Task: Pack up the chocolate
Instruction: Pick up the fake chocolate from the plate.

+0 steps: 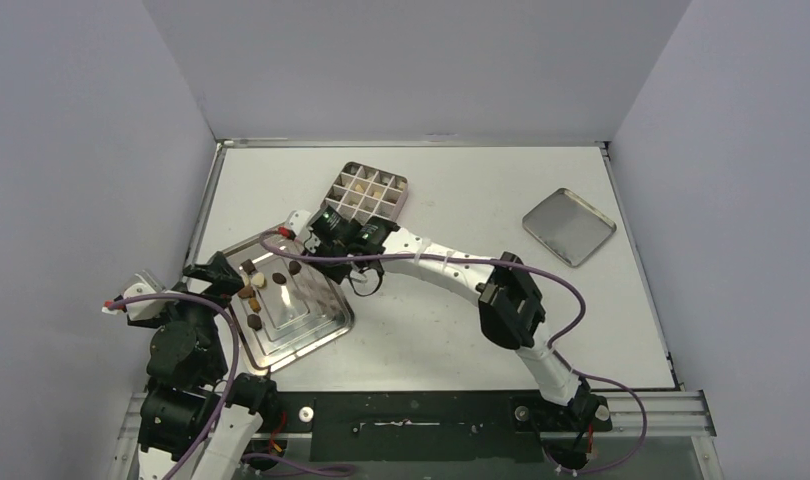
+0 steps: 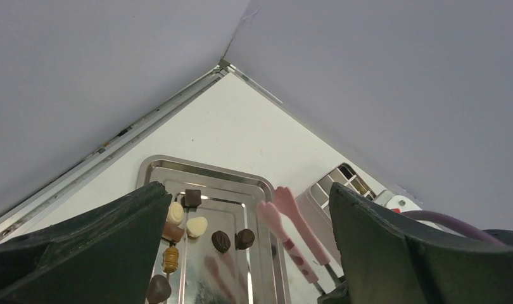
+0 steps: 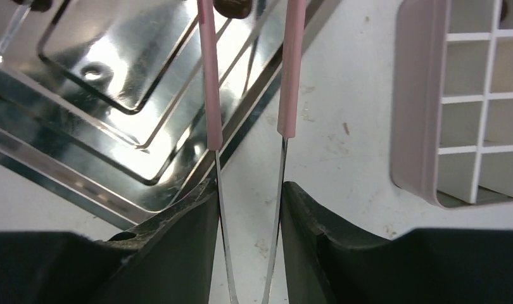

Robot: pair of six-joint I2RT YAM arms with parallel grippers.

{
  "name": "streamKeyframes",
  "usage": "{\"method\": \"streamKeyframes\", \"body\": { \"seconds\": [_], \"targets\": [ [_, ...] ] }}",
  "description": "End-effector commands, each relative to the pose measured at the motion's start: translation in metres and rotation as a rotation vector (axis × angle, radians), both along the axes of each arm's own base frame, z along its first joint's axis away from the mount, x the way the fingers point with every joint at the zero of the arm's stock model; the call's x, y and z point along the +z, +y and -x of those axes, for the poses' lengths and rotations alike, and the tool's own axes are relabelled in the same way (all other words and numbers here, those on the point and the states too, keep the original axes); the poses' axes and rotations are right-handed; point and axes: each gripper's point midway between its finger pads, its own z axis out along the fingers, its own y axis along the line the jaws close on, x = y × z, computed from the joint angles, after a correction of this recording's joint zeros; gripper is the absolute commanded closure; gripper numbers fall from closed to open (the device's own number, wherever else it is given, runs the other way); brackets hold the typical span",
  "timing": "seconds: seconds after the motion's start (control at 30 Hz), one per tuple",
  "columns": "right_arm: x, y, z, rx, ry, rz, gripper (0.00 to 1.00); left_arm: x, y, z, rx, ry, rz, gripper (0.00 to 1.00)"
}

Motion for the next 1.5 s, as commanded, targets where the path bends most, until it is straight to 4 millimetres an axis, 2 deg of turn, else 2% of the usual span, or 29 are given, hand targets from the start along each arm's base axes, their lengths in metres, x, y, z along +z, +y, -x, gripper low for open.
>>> {"method": "streamKeyframes", "body": {
  "seconds": [0.0,0.13,0.3,0.57,0.97,1.13,1.47],
  "targets": [
    [0.012,0.035,0.031,0.125,0.025,-0.077,0.63,0.01,0.001,-0.004,0.009,-0.034,-0.008,0.05],
    [-0.001,0.047,0.055,0.225,0.026,-0.005,0.63,0.01,0.001,-0.006,0.007,-0.034,-0.009,0.06],
    [-0.017,0.052,0.081,0.334,0.053,0.054,0.61,0.008,0.0,-0.009,0.005,-0.025,-0.01,0.06],
    [-0.026,0.049,0.103,0.429,0.083,0.098,0.62,0.007,-0.001,-0.012,0.005,-0.014,-0.012,0.07],
    [-0.044,0.05,0.116,0.493,0.127,0.149,0.6,0.008,0.002,-0.01,0.019,-0.02,-0.013,0.07],
    [-0.048,0.051,0.114,0.487,0.129,0.158,0.61,0.013,0.007,-0.003,0.043,-0.029,-0.007,0.11],
    [-0.052,0.06,0.11,0.473,0.122,0.148,0.6,0.015,0.01,0.003,0.054,-0.066,-0.002,0.11]
  ]
}}
